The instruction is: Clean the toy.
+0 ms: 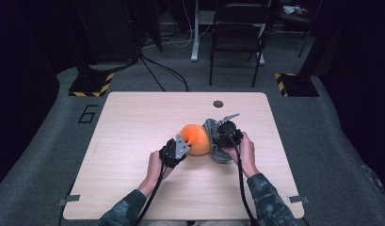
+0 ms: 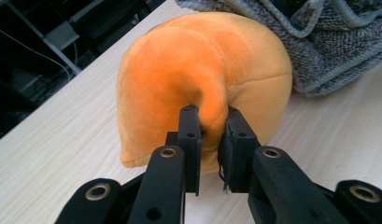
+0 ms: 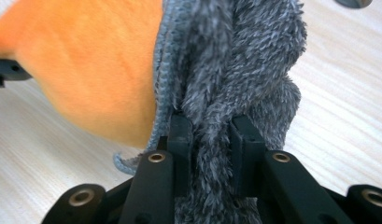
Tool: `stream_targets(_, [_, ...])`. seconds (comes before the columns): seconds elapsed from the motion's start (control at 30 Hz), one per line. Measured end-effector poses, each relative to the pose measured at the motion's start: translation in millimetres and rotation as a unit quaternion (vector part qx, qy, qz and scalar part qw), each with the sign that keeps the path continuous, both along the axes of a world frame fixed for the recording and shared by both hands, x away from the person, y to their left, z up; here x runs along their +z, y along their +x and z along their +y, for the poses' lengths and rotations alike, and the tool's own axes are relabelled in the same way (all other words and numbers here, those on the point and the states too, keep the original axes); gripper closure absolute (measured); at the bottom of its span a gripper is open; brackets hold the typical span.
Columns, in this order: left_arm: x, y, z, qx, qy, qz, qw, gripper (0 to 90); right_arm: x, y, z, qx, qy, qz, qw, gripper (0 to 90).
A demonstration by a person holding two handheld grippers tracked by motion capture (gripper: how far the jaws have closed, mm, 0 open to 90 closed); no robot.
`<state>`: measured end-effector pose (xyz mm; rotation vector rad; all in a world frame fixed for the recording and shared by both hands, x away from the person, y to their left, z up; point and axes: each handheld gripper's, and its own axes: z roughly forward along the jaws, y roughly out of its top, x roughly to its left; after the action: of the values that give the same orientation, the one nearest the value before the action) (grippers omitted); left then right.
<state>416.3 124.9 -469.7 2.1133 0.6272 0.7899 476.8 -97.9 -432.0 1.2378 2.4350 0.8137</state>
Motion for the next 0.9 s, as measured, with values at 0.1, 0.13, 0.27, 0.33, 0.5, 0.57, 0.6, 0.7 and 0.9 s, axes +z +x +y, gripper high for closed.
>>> stream_targets(0.1, [4.5,-0.5,1.5,0.000,-0.009,0.012,0.9999,81.1,9.2,-3.8,0.5,0.006,0.002,-0.006,1.0000,73.0])
stream_targets(0.13, [6.0,-0.7,2.0,0.000,-0.012,0.016,0.9998,81.3,12.4,-5.3,1.1,0.008,0.006,-0.009,0.9999,73.0])
stream_targets(0.27, [13.5,-1.6,4.2,0.000,-0.034,0.032,0.9989,81.3,24.2,-13.3,7.4,0.024,0.020,-0.016,0.9994,73.0])
stream_targets(0.33, [16.8,-1.9,5.9,0.001,-0.049,0.042,0.9979,81.4,30.3,-18.2,12.2,0.033,0.020,-0.023,0.9990,73.0])
stream_targets(0.5, [19.9,-3.8,5.3,-0.006,-0.059,0.052,0.9969,81.2,41.8,-30.0,24.9,0.059,0.032,-0.034,0.9972,73.0])
stream_targets(0.57, [19.2,-4.2,4.2,-0.005,-0.059,0.053,0.9968,81.2,41.4,-32.3,30.3,0.064,0.023,-0.038,0.9970,73.0])
stream_targets(0.6, [18.8,-3.8,4.4,-0.006,-0.057,0.054,0.9969,81.2,39.8,-32.3,31.7,0.065,0.021,-0.035,0.9970,73.0])
stream_targets(0.7, [16.7,-2.6,4.5,-0.006,-0.056,0.057,0.9968,81.2,33.1,-29.9,32.5,0.065,0.011,-0.037,0.9971,73.1])
stream_targets(0.9, [15.8,-2.1,5.4,-0.009,-0.059,0.061,0.9964,81.0,28.4,-24.5,26.1,0.053,0.000,-0.034,0.9980,73.0])
